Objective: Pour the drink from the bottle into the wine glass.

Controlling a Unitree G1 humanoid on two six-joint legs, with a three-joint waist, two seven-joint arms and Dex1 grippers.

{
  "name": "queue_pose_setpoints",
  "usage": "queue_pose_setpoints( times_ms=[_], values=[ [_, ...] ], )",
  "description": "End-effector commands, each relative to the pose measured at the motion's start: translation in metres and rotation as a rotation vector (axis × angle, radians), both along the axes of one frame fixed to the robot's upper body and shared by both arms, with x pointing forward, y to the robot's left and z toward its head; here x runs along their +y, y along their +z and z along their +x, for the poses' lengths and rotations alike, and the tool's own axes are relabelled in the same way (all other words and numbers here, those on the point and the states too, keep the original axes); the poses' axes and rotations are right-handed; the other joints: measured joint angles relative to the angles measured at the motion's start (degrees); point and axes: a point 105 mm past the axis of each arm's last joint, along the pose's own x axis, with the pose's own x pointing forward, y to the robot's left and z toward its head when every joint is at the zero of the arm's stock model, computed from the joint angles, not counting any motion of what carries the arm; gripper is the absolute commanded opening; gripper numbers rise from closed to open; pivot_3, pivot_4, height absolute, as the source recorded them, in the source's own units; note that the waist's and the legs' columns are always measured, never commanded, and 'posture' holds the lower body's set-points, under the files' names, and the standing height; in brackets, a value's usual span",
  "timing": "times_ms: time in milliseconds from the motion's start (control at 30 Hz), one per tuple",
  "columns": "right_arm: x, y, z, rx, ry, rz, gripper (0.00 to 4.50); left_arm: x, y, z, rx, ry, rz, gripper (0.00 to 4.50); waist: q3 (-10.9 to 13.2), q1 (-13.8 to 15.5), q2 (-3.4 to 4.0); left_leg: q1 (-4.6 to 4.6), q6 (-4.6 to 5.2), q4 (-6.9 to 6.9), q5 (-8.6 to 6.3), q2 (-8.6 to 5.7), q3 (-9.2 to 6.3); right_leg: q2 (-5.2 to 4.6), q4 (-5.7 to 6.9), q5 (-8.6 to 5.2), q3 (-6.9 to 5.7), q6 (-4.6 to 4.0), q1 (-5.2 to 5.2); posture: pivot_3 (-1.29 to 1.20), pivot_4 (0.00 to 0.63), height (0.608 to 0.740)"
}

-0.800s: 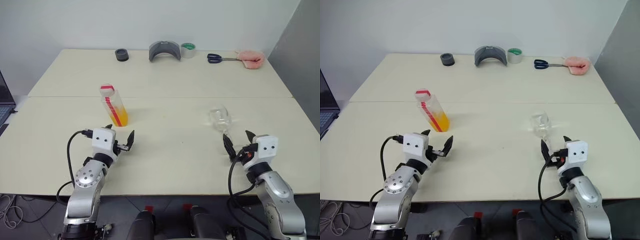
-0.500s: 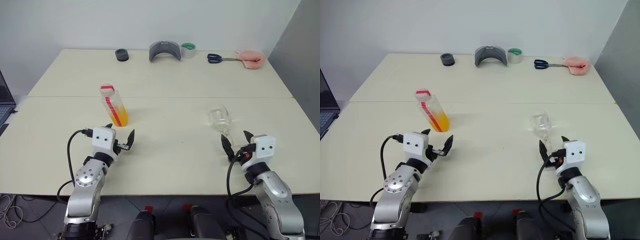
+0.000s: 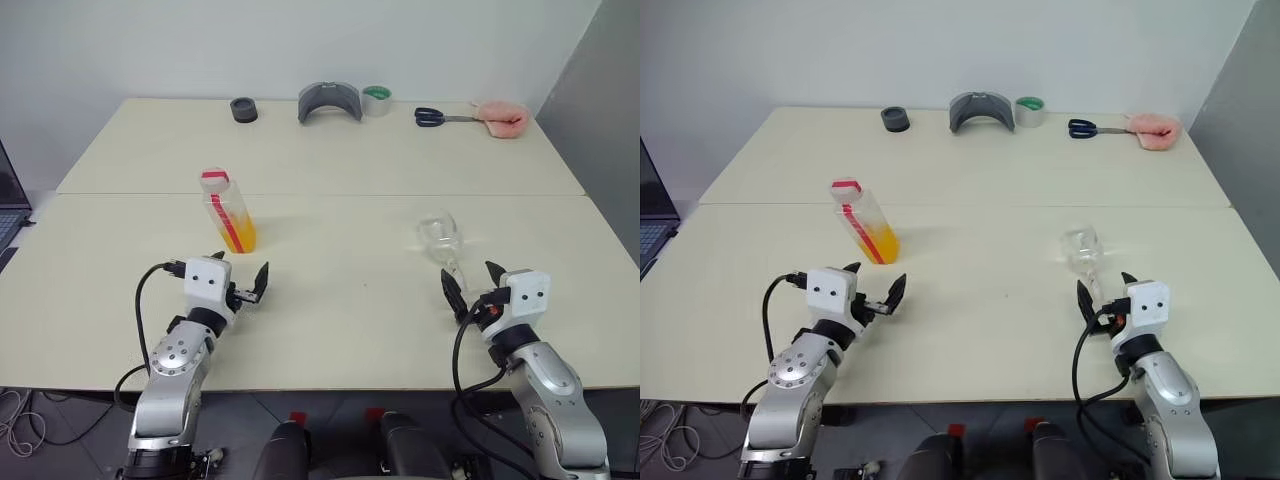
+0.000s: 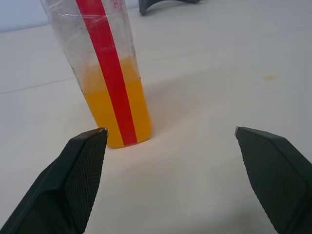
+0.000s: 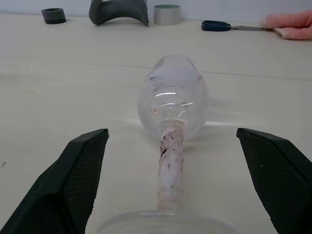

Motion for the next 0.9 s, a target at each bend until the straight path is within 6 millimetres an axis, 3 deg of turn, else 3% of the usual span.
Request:
queue_pose_setpoints(
  times_ms=[33, 233, 467, 667, 767, 900],
  values=[
    [0.001, 0.015, 0.001, -0.054, 0.018, -0.009, 4.50, 0.000, 0.020, 0.002, -0.071, 0.020, 0.005, 4.48, 0.00, 0.00, 0.00, 0.00, 0.00, 0.00, 0.00, 0.00, 0.00, 0.00, 0.00, 0.00, 0.00, 0.00, 0.00, 0.00, 0.150, 0.740],
    [0.009, 0.028, -0.001, -0.102, 0.088, -0.010, 4.50, 0.001, 0.029, 0.004, -0.085, 0.064, 0.001, 4.48, -0.01, 0.01, 0.00, 0.00, 0.00, 0.00, 0.00, -0.01, 0.00, 0.00, 0.00, 0.00, 0.00, 0.00, 0.00, 0.00, 0.150, 0.740],
    [0.048, 0.054, -0.011, -0.106, 0.430, -0.040, 4.50, -0.001, 0.037, 0.007, -0.091, 0.093, -0.023, 4.48, -0.01, -0.09, -0.01, 0.04, 0.01, 0.03, -0.01, 0.01, 0.01, 0.02, 0.01, 0.00, 0.01, 0.00, 0.02, 0.00, 0.150, 0.740],
    [0.078, 0.063, -0.025, -0.012, 0.724, -0.005, 4.50, 0.002, 0.040, 0.012, -0.099, 0.101, -0.027, 4.48, -0.03, 0.03, -0.05, 0.05, 0.04, 0.05, -0.02, -0.03, -0.01, 0.00, 0.00, 0.00, -0.01, 0.00, 0.07, 0.00, 0.150, 0.740],
    [0.085, 0.065, -0.031, 0.019, 0.812, -0.024, 4.50, 0.005, 0.043, 0.012, -0.123, 0.123, -0.022, 4.48, -0.03, 0.02, -0.05, 0.05, 0.13, 0.06, -0.07, -0.01, -0.01, 0.01, 0.00, 0.00, -0.02, 0.00, 0.07, 0.00, 0.150, 0.740],
    [0.087, 0.067, -0.024, 0.007, 0.824, -0.049, 4.50, 0.014, 0.048, 0.014, -0.154, 0.180, -0.023, 4.48, -0.04, 0.00, -0.07, 0.05, 0.13, 0.07, -0.08, -0.01, 0.00, 0.01, 0.00, 0.00, -0.01, 0.00, 0.07, 0.00, 0.150, 0.740]
  ],
)
